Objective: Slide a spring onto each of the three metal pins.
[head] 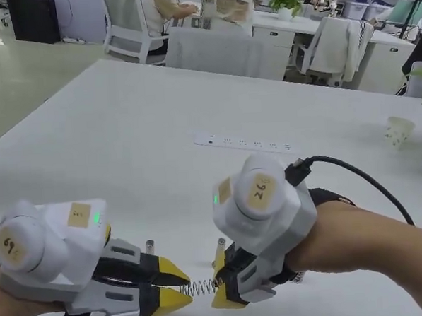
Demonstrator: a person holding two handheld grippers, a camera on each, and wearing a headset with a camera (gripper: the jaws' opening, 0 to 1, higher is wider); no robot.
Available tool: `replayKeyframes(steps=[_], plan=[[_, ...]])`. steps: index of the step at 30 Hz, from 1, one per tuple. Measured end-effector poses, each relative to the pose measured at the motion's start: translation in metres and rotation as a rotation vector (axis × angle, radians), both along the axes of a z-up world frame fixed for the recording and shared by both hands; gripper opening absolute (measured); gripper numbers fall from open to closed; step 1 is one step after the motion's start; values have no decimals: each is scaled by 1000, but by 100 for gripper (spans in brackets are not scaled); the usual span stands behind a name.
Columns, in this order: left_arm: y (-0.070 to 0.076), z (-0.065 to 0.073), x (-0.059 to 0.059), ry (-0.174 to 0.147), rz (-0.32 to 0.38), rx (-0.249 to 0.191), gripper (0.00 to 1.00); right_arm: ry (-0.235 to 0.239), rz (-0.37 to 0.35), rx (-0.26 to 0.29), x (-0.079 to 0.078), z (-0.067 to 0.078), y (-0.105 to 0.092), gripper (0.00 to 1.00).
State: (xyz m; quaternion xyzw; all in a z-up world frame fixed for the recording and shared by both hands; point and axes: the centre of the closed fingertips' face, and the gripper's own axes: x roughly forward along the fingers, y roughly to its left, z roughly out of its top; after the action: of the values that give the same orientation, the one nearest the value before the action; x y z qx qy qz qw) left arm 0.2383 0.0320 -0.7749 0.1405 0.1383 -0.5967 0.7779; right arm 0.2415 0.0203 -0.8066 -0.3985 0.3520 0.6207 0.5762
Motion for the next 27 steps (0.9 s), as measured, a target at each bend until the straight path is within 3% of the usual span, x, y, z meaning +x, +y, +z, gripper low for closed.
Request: replayKeyframes(steps=[27], plan=[[-2, -1, -2, -12, -6, 15, 2, -3, 6, 14, -4, 7, 3, 9]])
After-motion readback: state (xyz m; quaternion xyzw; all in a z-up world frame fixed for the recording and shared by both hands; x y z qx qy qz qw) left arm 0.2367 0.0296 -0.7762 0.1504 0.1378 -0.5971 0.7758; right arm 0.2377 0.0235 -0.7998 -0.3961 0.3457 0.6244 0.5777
